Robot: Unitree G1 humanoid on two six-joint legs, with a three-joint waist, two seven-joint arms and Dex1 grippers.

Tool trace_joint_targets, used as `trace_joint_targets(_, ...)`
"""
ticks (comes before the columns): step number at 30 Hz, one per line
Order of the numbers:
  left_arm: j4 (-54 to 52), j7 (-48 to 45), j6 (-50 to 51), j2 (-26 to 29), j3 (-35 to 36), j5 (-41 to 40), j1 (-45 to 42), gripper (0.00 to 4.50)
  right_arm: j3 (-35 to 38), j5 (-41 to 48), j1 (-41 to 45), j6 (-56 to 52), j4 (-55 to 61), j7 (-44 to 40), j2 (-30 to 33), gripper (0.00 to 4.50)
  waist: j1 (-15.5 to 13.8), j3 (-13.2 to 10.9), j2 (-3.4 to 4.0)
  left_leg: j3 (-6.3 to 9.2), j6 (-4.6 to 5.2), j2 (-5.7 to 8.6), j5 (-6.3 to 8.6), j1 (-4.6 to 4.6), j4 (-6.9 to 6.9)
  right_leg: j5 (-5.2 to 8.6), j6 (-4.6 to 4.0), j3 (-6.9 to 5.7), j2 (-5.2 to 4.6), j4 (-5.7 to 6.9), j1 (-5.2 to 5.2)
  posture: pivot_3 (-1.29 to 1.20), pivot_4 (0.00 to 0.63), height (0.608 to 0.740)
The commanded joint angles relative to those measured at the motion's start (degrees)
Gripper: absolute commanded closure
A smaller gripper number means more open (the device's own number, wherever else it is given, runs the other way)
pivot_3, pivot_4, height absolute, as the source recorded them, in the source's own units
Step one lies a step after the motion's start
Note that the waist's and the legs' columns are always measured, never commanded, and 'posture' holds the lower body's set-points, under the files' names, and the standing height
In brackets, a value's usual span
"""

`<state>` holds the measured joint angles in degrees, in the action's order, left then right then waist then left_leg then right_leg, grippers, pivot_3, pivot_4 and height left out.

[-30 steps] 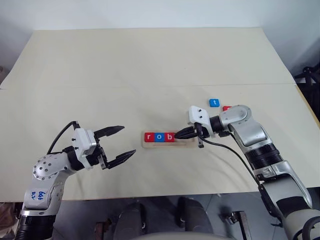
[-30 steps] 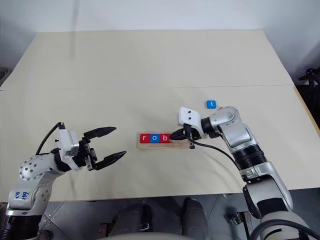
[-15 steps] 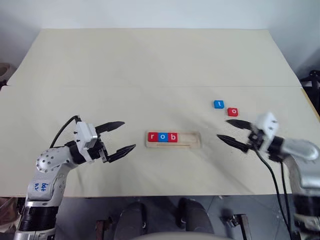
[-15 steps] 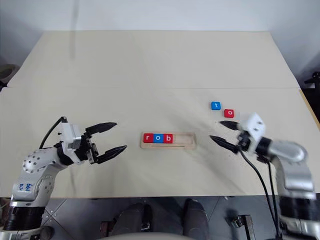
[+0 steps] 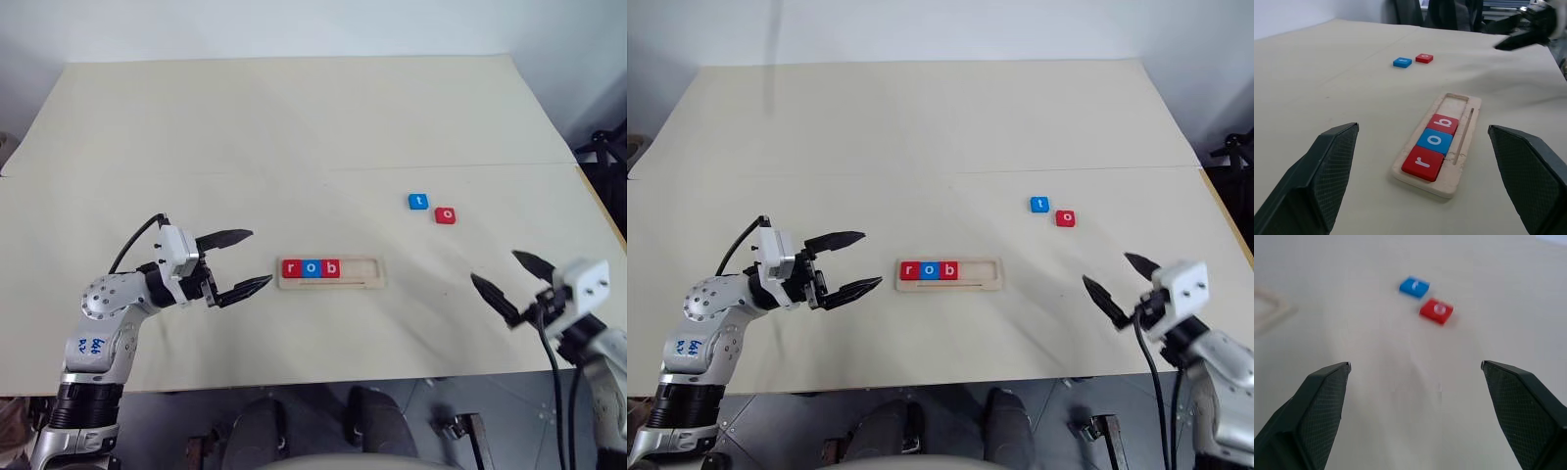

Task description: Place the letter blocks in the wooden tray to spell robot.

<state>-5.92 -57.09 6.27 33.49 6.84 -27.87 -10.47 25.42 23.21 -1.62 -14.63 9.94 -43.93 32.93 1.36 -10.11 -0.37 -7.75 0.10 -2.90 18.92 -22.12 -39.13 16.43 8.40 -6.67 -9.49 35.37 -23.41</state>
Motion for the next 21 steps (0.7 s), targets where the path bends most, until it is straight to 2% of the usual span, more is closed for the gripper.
trace_joint_targets(1, -2.0, 0.3, -0.9, 0.2, 1.3, -0.3, 1.5, 0.00, -3.5, 1.3, 7.8, -12.5, 0.1, 3.7, 4.7, 0.03, 0.2, 0.0, 0.01, 0.01, 0.00, -0.01, 0.00, -0.01, 0.00, 0.01, -0.02, 0.00, 0.00, 0.02, -0.02, 0.00, 0.150, 0.740)
trace_joint_targets(5, -2.1, 1.1, -1.4, 0.1, 1.8, 0.2, 1.7, 0.00, -9.5, -1.2, 22.2, -23.9, -9.0, 8.9, 6.2, 0.03, 0.2, 0.0, -0.01, -0.02, 0.00, -0.02, 0.00, -0.04, 0.00, 0.02, -0.03, 0.00, 0.00, 0.02, -0.07, 0.00, 0.150, 0.740)
trace_joint_targets(9, -3.0, 2.2, -1.6, -0.4, 1.6, 0.3, 1.7, 0.00, -11.4, -2.5, 30.4, -27.7, -15.5, 12.2, 5.1, 0.03, -0.4, 0.0, 0.00, 0.01, 0.00, -0.01, 0.00, -0.13, -0.01, 0.02, -0.03, -0.05, 0.00, 0.00, -0.10, 0.00, 0.150, 0.740)
trace_joint_targets(14, -5.0, 3.2, -1.3, -0.5, 2.3, -0.2, 4.2, 0.00, -13.7, -2.9, 34.3, -29.4, -17.5, 12.2, 4.6, 0.03, -0.6, 0.0, 0.00, -0.02, 0.02, 0.00, 0.01, -0.18, -0.01, 0.00, -0.01, -0.06, 0.00, -0.08, -0.11, 0.00, 0.150, 0.740)
trace_joint_targets(21, -5.6, 4.1, -0.9, -0.6, 2.0, -0.3, 4.3, 0.00, -16.1, -2.9, 35.5, -32.5, -16.6, 12.2, 4.7, 0.03, -0.7, 0.0, 0.00, -0.02, 0.01, -0.01, 0.01, -0.17, -0.02, 0.00, -0.01, -0.05, 0.00, -0.02, -0.12, 0.00, 0.150, 0.740)
